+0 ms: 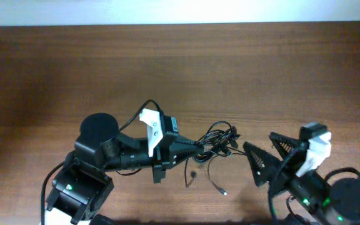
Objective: Untangle cables
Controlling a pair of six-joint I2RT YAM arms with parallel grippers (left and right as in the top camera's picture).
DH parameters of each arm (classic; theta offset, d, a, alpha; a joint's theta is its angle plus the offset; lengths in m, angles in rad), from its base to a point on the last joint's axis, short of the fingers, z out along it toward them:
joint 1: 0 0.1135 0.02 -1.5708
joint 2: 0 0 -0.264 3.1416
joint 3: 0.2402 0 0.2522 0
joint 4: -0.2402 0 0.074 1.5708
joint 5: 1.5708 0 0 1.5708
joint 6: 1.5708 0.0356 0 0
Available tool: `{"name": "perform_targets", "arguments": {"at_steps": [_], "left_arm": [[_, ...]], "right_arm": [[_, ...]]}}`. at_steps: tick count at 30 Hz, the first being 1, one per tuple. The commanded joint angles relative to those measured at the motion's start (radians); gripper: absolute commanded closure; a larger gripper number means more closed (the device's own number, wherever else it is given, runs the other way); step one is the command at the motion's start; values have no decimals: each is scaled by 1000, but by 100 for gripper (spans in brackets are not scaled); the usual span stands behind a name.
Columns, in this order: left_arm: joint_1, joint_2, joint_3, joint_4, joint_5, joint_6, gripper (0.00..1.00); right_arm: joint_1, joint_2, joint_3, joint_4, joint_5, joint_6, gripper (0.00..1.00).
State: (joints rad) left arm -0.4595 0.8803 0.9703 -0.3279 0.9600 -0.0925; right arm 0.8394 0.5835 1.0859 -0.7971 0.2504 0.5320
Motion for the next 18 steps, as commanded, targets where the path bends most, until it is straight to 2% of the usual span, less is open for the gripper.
{"name": "perform_targets", "arguments": {"at_steps": [1, 3, 4, 6, 8, 13, 16, 18], "left_arm": [[-4, 29, -1, 4, -22, 28, 100], [-4, 51, -1, -4, -22, 160, 100], [-4, 61, -1, -2, -22, 217, 100], [-4, 69, -1, -2, -22, 245, 100], [-4, 69, -1, -2, -22, 245, 100], [-4, 69, -1, -2, -23, 245, 100], [-4, 68, -1, -2, -11, 245, 100], [-4, 69, -1, -2, 67, 245, 100]], "right_arm": [[-3, -5, 8, 5, 12, 29, 28], [-3, -3, 8, 8, -3, 191, 41], [-3, 4, 8, 7, -37, 272, 54], [-3, 31, 8, 8, -56, 381, 60], [-3, 80, 8, 11, -126, 451, 62], [-3, 232, 8, 95, -375, 449, 66], [-3, 248, 8, 100, -370, 449, 66], [-3, 275, 8, 129, -274, 450, 66]]}}
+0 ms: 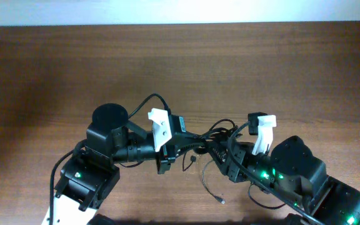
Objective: Untangle cables
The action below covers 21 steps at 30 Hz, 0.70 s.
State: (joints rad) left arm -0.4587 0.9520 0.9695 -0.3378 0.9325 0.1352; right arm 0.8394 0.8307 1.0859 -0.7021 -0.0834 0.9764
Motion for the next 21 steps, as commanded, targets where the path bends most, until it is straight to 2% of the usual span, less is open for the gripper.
{"name": "perform_targets", "arguments": {"at_steps": [1, 4, 5, 6, 10, 12, 13, 18, 19, 21], "left_arm": [[-5, -3, 0, 8, 129, 22, 100], [-5, -3, 0, 8, 204, 33, 100], [-5, -3, 0, 8, 212, 40, 100], [-3, -3, 0, 6, 161, 39, 100], [-3, -3, 0, 3, -200, 23, 100], [-3, -3, 0, 1, -457, -106, 100], [-3, -2, 0, 0, -521, -153, 100], [-3, 77, 0, -52, -560, -266, 100], [-3, 103, 0, -76, -560, -267, 100], [-3, 150, 0, -95, -563, -294, 100]], "right_arm": [[-3, 54, 8, 82, 83, 5, 66], [-3, 119, 8, 129, 201, 5, 69], [-3, 133, 8, 132, 201, 5, 88], [-3, 133, 8, 102, 219, 1, 96], [-3, -15, 8, -85, 281, -7, 96], [-3, -156, 8, -118, 219, -90, 96], [-3, -208, 8, -110, 169, -141, 96], [-3, -321, 8, 98, -215, -533, 96], [-3, -320, 8, 108, -235, -587, 96], [-3, -321, 8, 106, -236, -607, 96]]}}
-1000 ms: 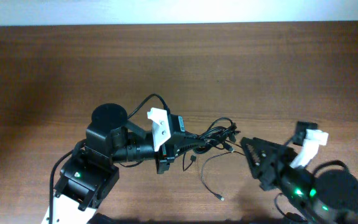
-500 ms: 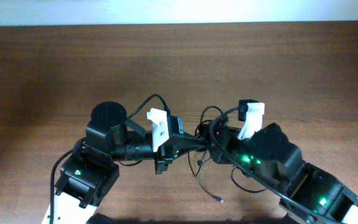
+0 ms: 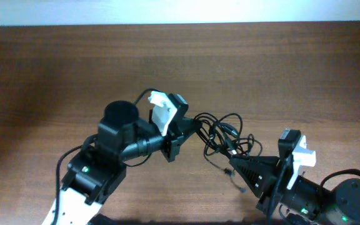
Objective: Untangle cables
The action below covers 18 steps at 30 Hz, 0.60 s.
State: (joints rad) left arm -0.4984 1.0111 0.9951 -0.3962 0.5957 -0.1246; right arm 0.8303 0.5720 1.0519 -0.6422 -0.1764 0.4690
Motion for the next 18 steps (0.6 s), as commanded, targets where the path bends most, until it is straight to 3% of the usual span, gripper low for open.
{"name": "perform_targets", "arguments": {"at_steps": [1, 4, 5, 7, 8, 9, 11, 12, 13, 15, 18], "left_arm": [[37, 109, -26, -32, -227, -81, 100], [37, 153, -26, -50, -224, -153, 100], [37, 156, -26, -61, -134, -151, 100], [37, 156, -26, -47, -58, -151, 100], [37, 156, -26, -43, -57, -151, 100], [37, 156, -26, -50, -57, -152, 98], [37, 157, -26, -69, -61, -153, 88], [37, 160, -26, -70, -61, -152, 61], [37, 174, -26, -80, -69, -152, 1], [37, 213, -26, -115, -89, -156, 1], [37, 310, -26, -237, -309, -359, 1]], "right_arm": [[6, -62, 42, 53, -141, -100, 96], [6, -62, 42, 124, -117, -104, 96], [6, -62, 42, 114, -24, -144, 91], [6, -55, 42, 3, 202, -143, 75], [6, -49, 42, -77, 284, -139, 58], [6, -48, 42, -149, 321, -139, 49], [6, -48, 42, -174, 338, -140, 45], [6, -48, 42, -174, 344, -140, 41], [6, -48, 42, -174, 346, -140, 37], [6, -48, 42, -195, 347, -140, 33], [6, -48, 42, -222, 347, -140, 30]]}}
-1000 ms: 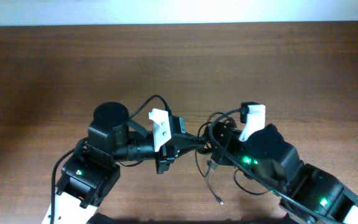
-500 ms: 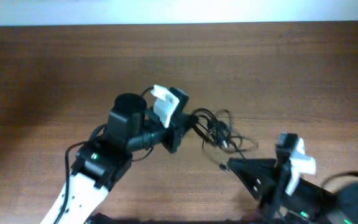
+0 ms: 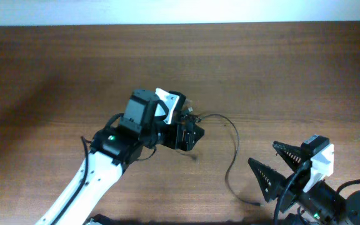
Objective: Untangle cables
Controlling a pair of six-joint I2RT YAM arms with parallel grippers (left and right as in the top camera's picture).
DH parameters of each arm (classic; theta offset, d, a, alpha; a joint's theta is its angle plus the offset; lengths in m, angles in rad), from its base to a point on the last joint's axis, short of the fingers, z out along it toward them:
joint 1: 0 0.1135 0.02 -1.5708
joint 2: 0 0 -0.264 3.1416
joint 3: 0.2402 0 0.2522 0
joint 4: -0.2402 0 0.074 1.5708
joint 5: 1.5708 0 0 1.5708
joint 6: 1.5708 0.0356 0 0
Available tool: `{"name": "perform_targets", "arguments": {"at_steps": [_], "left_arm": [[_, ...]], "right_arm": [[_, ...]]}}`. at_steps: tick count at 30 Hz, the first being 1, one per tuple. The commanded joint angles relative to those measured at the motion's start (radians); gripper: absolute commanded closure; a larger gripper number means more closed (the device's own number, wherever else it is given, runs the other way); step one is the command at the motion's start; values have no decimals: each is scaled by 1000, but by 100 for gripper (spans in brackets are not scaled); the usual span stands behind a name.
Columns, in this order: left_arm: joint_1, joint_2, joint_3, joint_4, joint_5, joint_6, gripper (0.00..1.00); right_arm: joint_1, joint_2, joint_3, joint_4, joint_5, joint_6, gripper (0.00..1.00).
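Observation:
A thin black cable (image 3: 235,142) lies on the wooden table. It runs from my left gripper in a long loose curve to the right and down, ending near the front edge below my right gripper's near finger. My left gripper (image 3: 192,133) points down at mid-table and looks shut on the cable's upper end, where a small dark bunch shows; the contact itself is hidden under the fingers. My right gripper (image 3: 262,154) stands wide open at the front right, apart from the cable, with nothing between its fingers.
The brown wooden table (image 3: 74,69) reaches to a white wall at the back. Both arm bases sit along the front edge at left and right.
The knotted bunch of loops between the grippers is gone; one long strand now trails out. My right gripper has opened and drawn back right. My left gripper sits slightly farther right and up.
The cables lay as a tangle at my left gripper's tip, right gripper open nearby. Then the right arm was over the tangle. Then the loops were spread between both grippers, the right one closed. Now a single strand lies stretched out and the right gripper is open.

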State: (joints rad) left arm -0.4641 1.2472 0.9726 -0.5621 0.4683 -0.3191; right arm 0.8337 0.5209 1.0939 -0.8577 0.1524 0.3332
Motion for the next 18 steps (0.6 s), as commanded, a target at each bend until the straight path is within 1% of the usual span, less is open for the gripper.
{"name": "perform_targets", "arguments": {"at_steps": [1, 2, 3, 4, 5, 6, 7, 8, 9, 10, 11, 12, 13, 14, 15, 16, 17, 18], "left_arm": [[2, 111, -3, -99, -208, -214, 1], [2, 177, -3, -102, -202, -259, 1], [2, 222, -3, -102, -184, -352, 1], [2, 251, -3, -98, -134, -390, 1], [2, 288, -3, -65, -71, -396, 1], [2, 311, -3, -48, -59, -417, 8], [2, 327, -3, -45, -64, -462, 20], [2, 338, -3, -40, -64, -521, 32], [2, 342, -3, -41, -64, -599, 40], [2, 342, -3, -41, -64, -687, 39], [2, 342, -3, -41, -72, -752, 41], [-1, 342, -3, -43, -93, -761, 51], [-10, 342, -5, -63, -137, -806, 58], [-27, 342, -8, -91, -163, -911, 62], [-45, 342, -11, -92, -163, -965, 64], [-73, 342, -11, -91, -206, -1012, 65], [-86, 343, -11, -91, -240, -1024, 69], [-110, 344, -13, -91, -326, -1024, 75]], "right_arm": [[3, 3, 0, -6, 18, -4, 28], [3, 3, 0, -6, 18, -4, 26], [3, 3, 0, -6, 18, -4, 25], [3, 3, 0, -6, 18, -4, 25], [3, 3, 0, -6, 18, -4, 25], [3, 3, 0, -6, 18, -4, 25], [3, 3, 0, -6, 18, -4, 25], [3, 3, 0, -6, 18, -4, 25], [3, 3, 0, -6, 18, -4, 24], [3, 3, 0, -7, 18, -4, 24], [3, 3, 0, -9, 18, -4, 24], [3, 3, 0, -13, 18, -4, 24], [3, 3, 0, -22, 18, -4, 24], [3, 3, 0, -30, 18, -4, 24], [3, 3, 0, -30, 18, -4, 24], [3, 3, 0, -29, 18, -4, 24], [3, 3, 0, -30, 18, -4, 24], [3, 3, 0, -30, 17, -4, 24]]}}
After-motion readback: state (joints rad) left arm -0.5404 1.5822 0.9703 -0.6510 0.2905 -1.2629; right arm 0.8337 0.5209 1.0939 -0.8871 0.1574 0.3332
